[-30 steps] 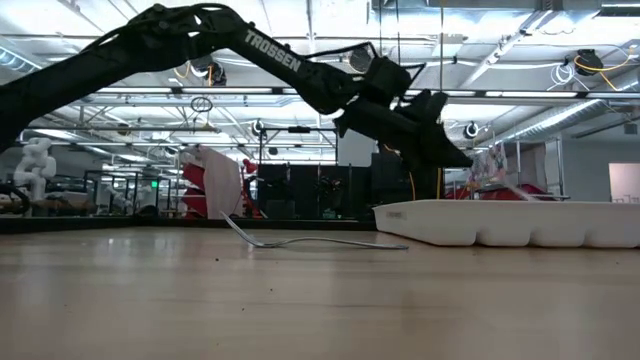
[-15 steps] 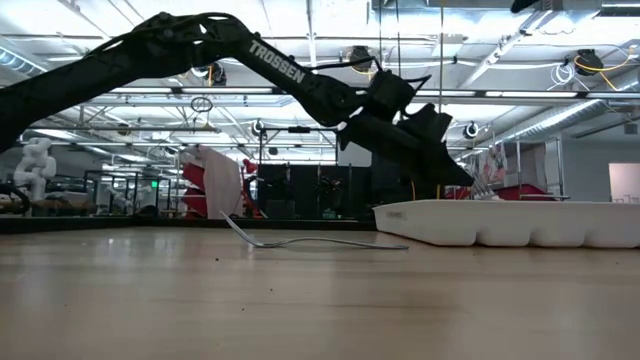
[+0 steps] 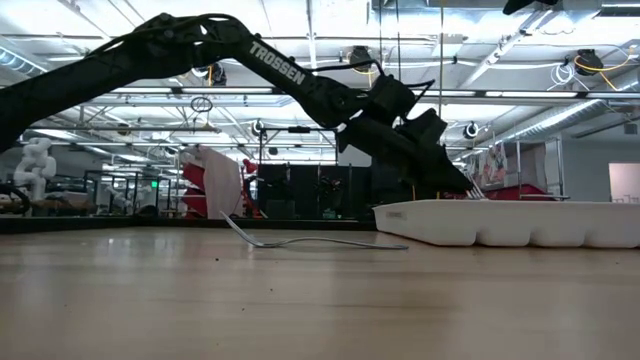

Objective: Sort silverware
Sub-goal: Put the fork into the silverware tray

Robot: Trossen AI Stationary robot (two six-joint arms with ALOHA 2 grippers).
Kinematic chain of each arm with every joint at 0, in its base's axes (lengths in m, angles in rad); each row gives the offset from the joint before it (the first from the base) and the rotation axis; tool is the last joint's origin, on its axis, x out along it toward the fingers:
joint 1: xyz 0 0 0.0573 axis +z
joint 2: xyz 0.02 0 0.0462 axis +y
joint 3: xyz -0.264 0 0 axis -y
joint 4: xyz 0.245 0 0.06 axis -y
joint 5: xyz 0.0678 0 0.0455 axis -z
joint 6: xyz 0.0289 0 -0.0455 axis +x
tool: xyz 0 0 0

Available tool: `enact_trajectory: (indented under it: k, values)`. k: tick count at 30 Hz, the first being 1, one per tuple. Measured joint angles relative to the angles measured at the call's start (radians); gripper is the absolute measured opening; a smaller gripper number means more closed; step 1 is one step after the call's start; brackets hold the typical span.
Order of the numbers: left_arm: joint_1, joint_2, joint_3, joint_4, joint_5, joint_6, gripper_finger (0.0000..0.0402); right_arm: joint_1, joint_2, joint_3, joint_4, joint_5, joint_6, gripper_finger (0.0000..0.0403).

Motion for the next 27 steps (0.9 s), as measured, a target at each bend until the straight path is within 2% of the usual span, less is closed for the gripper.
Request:
enact_trajectory:
  k: [4, 8, 16, 21, 25, 27]
  values:
    - [0.007, 0.0, 0.0, 0.049, 0.08, -0.036, 0.0099, 0.0, 0.0, 0.0, 0.0, 0.0, -0.001, 0.0193]
    - [0.007, 0.0, 0.007, 0.098, 0.084, -0.106, 0.0117, 0.0, 0.0, 0.0, 0.0, 0.0, 0.0, 0.0193]
    - [0.005, 0.0, 0.019, 0.094, -0.097, -0.11, 0.0138, 0.0, 0.0, 0.0, -0.001, 0.0, 0.0, 0.0193]
    - [-0.012, 0.0, 0.02, 0.097, -0.27, -0.113, 0.0139, 0.0, 0.0, 0.0, -0.001, 0.003, -0.001, 0.0193]
    - [-0.028, 0.0, 0.065, -0.004, -0.264, -0.18, 0.0139, 0.0, 0.0, 0.0, -0.001, 0.001, 0.005, 0.0193]
    - [-0.038, -0.002, 0.113, -0.109, -0.215, -0.249, 0.0139, 0.0, 0.0, 0.0, -0.001, -0.01, 0.014, 0.0193]
